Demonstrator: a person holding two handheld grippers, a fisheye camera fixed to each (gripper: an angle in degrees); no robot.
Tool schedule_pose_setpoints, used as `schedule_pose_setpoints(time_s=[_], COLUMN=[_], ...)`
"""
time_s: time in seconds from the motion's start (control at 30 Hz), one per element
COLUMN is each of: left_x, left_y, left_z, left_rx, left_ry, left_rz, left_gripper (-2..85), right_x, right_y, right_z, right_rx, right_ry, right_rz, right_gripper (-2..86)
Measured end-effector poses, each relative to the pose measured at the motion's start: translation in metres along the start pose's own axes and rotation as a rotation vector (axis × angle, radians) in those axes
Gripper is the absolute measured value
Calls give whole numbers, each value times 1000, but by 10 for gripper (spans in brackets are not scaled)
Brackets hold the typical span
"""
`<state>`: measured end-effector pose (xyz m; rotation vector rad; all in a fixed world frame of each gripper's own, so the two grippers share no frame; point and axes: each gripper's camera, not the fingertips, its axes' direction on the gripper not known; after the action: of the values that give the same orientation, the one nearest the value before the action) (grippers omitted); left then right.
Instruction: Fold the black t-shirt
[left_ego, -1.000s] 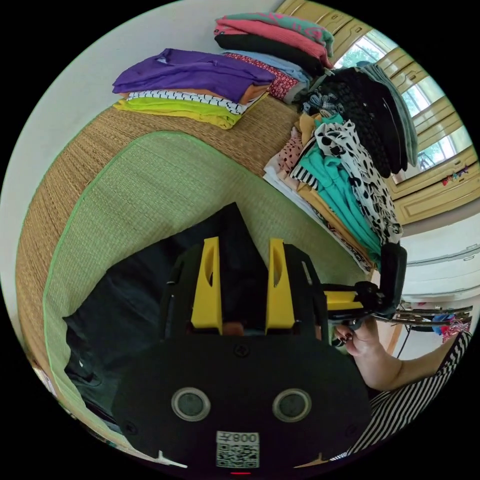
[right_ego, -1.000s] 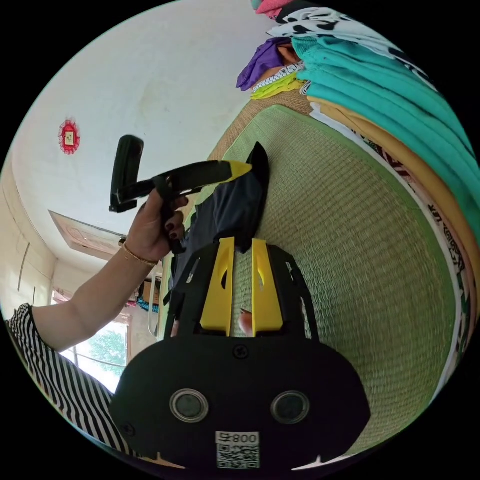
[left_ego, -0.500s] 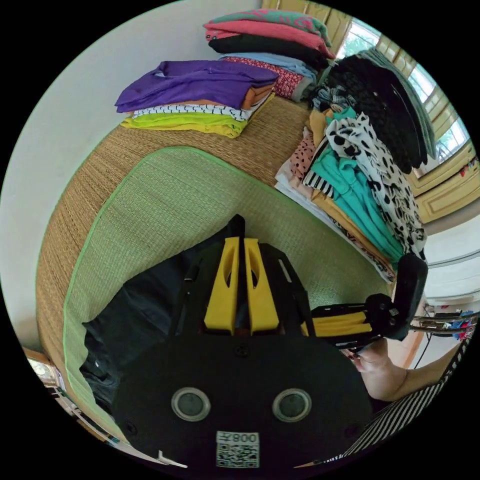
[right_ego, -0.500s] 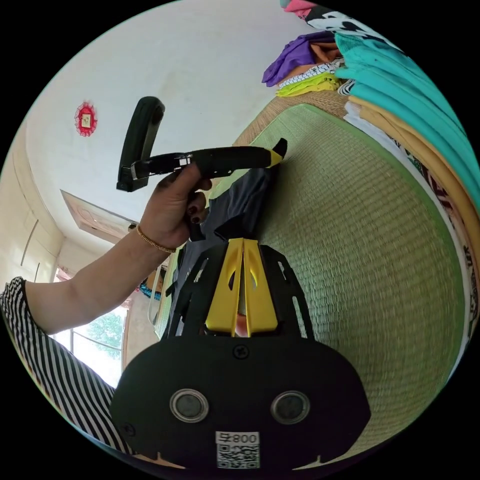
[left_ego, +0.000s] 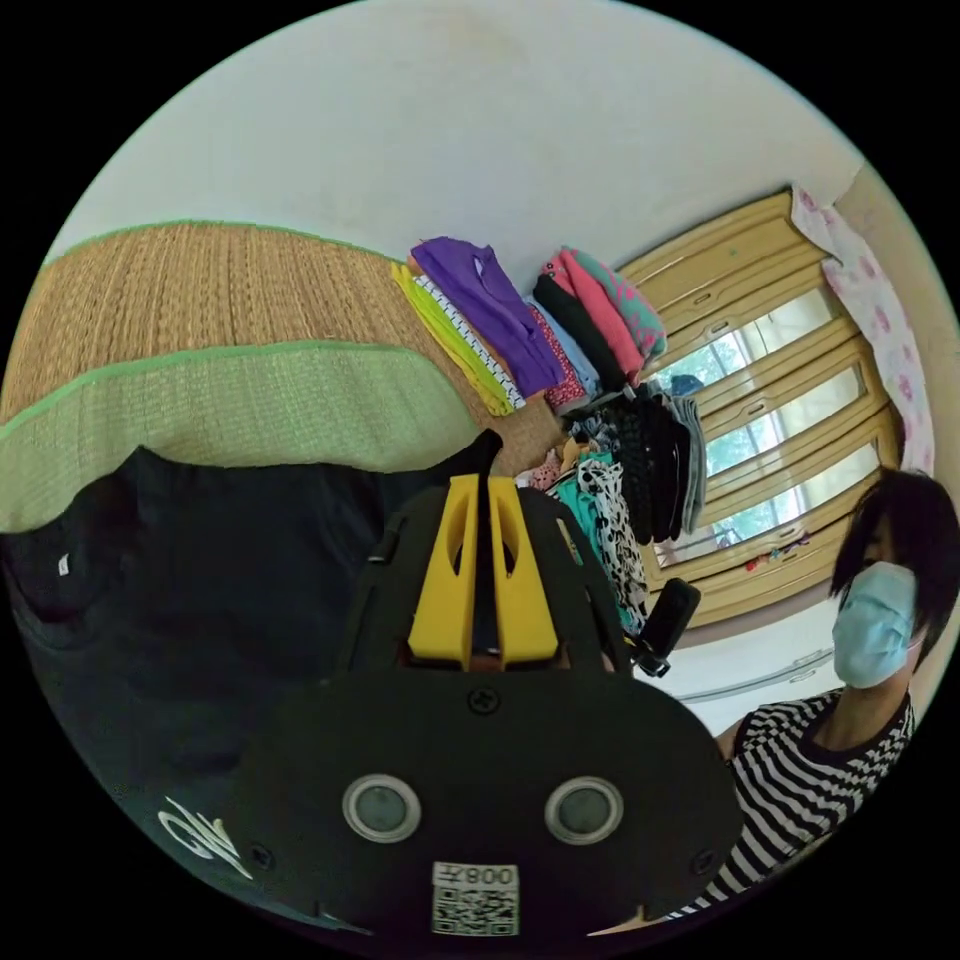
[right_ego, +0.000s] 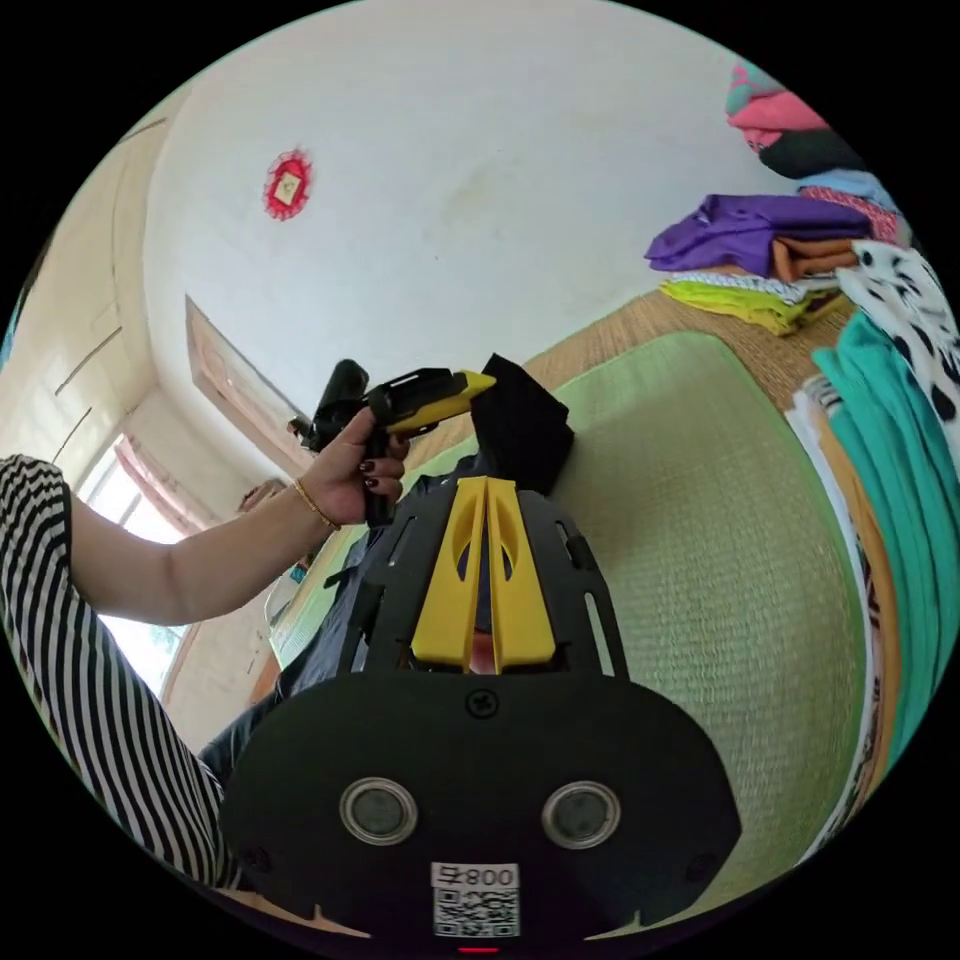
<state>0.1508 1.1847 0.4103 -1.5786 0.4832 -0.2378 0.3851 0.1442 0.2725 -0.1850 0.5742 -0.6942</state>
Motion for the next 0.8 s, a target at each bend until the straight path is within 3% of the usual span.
schedule_pose_setpoints(time_s=[0.4,0.57,0.8], left_x=[-96,-128,-148], left_y=[11,12,15], left_z=[-50,-64,-79], left_rx=[22,-7,-27], left_ry=[38,11,3], left_rz=[-148,-187,-203], left_gripper=[16,20,32], right_x=[-58,-65,-65], right_y=[17,21,31], right_z=[75,87,128], right_rx=[-258,-321,-507], right_ry=[-79,-212,-130], right_rz=[-211,-272,-272], right_gripper=[0,0,0])
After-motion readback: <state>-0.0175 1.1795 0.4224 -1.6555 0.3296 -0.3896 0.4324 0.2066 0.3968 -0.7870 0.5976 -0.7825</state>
